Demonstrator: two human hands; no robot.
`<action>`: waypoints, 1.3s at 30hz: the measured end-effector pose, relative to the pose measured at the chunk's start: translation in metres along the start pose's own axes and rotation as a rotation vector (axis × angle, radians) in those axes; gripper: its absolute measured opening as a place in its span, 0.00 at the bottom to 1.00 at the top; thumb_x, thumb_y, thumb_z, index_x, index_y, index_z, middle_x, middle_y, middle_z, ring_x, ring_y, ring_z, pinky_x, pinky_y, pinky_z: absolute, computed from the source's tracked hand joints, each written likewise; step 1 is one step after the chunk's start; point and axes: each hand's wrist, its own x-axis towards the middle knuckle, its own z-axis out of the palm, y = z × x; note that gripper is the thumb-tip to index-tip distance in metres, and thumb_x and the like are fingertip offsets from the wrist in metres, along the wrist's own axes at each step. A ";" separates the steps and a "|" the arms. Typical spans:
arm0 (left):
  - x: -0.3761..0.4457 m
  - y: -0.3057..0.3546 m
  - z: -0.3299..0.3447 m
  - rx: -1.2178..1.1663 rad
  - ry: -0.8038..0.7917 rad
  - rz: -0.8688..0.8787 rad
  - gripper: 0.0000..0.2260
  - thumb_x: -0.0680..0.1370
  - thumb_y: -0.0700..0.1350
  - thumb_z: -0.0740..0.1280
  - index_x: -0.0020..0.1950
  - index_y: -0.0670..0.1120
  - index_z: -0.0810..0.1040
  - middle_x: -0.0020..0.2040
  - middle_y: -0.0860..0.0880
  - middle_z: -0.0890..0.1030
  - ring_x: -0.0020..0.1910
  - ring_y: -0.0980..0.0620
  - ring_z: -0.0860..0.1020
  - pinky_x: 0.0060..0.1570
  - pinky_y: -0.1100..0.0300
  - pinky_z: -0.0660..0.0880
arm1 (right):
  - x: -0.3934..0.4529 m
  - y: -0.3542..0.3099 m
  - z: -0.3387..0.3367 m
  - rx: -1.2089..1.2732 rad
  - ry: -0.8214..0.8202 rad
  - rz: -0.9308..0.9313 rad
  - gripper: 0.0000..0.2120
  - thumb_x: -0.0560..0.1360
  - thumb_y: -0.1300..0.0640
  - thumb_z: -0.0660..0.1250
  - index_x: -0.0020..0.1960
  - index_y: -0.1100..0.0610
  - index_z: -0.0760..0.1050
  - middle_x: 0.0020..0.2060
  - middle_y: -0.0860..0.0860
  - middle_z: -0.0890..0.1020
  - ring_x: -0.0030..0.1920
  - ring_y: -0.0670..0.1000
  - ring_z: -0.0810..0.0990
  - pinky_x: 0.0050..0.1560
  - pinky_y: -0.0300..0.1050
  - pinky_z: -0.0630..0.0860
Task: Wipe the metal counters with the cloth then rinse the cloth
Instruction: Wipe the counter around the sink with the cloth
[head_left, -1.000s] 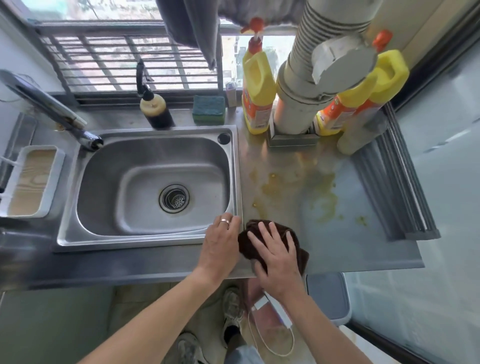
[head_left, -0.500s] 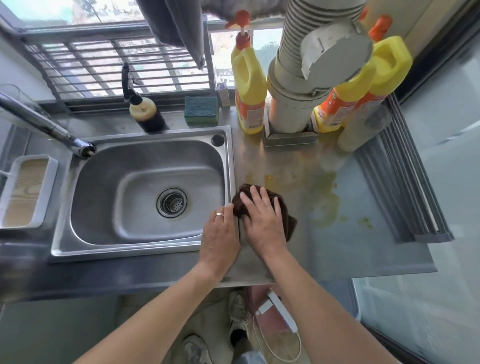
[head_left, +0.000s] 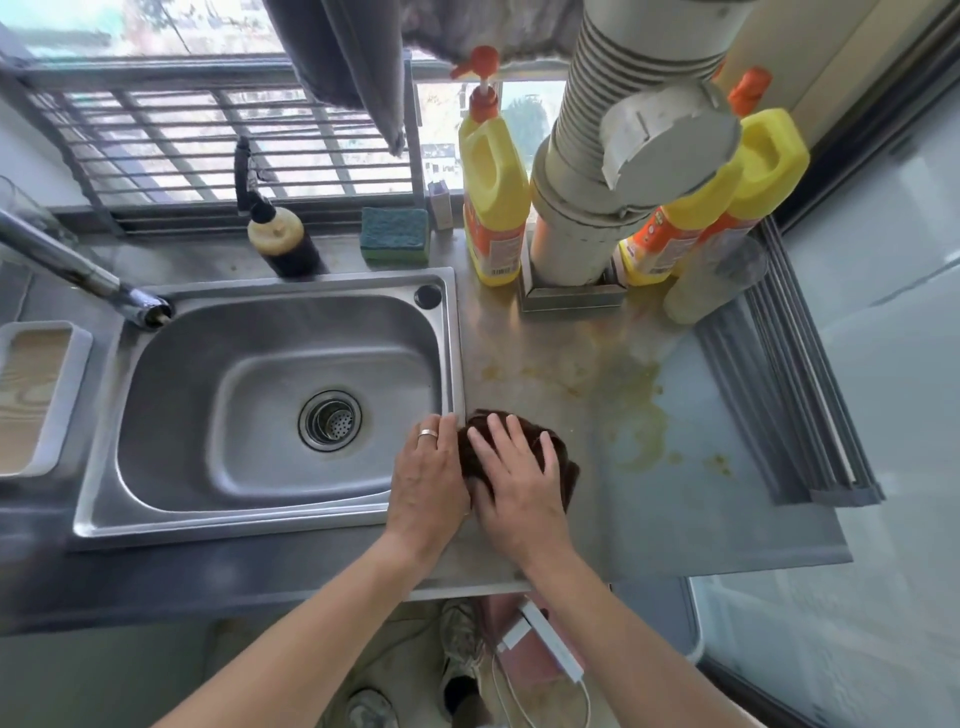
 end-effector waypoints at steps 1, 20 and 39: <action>0.000 -0.001 0.000 -0.011 -0.009 -0.015 0.24 0.71 0.33 0.64 0.66 0.44 0.70 0.57 0.46 0.75 0.55 0.46 0.73 0.55 0.53 0.75 | -0.001 0.000 0.008 -0.012 -0.048 -0.020 0.28 0.81 0.47 0.58 0.81 0.49 0.63 0.81 0.49 0.62 0.82 0.53 0.57 0.81 0.63 0.54; 0.036 0.004 0.009 0.151 -0.097 0.027 0.27 0.72 0.39 0.58 0.72 0.40 0.70 0.68 0.44 0.74 0.67 0.44 0.70 0.58 0.50 0.74 | 0.132 0.019 0.037 -0.088 0.110 0.199 0.31 0.81 0.43 0.53 0.80 0.58 0.65 0.80 0.57 0.65 0.80 0.57 0.64 0.78 0.60 0.60; 0.015 0.052 0.019 0.169 -0.137 0.152 0.22 0.69 0.37 0.65 0.63 0.45 0.73 0.66 0.46 0.72 0.65 0.45 0.68 0.57 0.53 0.70 | 0.059 0.115 -0.102 0.180 0.581 0.447 0.16 0.84 0.60 0.63 0.70 0.62 0.75 0.59 0.61 0.81 0.58 0.60 0.80 0.59 0.49 0.77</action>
